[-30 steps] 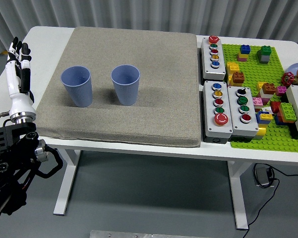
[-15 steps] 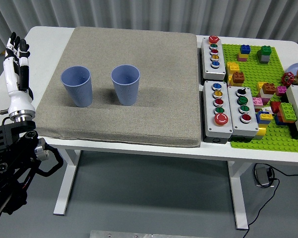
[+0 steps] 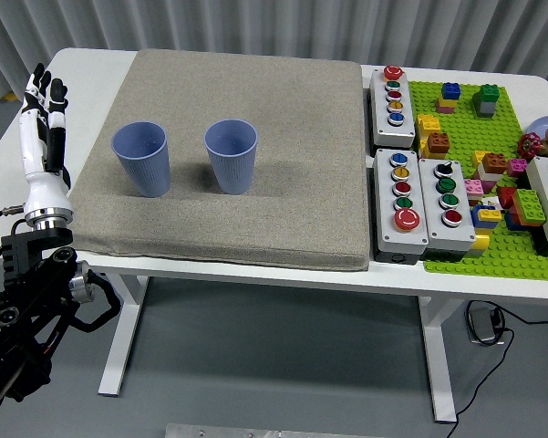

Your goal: Pick cup pour cup place

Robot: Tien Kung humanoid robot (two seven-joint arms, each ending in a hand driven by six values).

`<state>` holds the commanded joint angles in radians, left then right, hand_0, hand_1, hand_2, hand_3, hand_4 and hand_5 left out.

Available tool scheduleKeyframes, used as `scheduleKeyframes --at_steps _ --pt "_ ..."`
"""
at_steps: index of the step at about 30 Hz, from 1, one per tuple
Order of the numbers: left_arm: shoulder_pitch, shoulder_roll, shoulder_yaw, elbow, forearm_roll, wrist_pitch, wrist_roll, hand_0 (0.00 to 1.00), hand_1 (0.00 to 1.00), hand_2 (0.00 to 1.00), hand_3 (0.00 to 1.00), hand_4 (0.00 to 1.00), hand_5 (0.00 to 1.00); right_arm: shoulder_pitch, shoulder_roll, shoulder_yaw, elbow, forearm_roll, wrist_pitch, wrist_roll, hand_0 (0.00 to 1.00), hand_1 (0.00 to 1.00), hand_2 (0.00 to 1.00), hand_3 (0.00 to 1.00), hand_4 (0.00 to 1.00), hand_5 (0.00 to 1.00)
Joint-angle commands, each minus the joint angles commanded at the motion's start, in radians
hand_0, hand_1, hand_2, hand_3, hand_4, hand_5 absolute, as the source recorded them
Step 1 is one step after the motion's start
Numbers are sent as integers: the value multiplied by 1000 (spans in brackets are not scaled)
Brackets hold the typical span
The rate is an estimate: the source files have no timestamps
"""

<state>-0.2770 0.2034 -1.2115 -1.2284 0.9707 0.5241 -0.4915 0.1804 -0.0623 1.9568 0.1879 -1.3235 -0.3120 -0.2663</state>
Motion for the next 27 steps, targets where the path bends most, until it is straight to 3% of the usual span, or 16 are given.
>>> scheduleKeyframes --at_steps 11,20,27 --pt "30 7 -16 -23 27 2 8 850 873 998 987 918 998 -8 -10 16 1 -39 10 -4 671 597 559 572 2 78" --pt "63 -27 -51 -42 88 9 14 849 873 998 986 916 998 -21 -14 27 2 -59 11 -7 671 597 561 572 2 81" --pt "94 -25 -41 -61 101 11 17 853 873 998 986 916 998 -36 -11 30 3 -72 8 -14 671 596 560 572 2 86"
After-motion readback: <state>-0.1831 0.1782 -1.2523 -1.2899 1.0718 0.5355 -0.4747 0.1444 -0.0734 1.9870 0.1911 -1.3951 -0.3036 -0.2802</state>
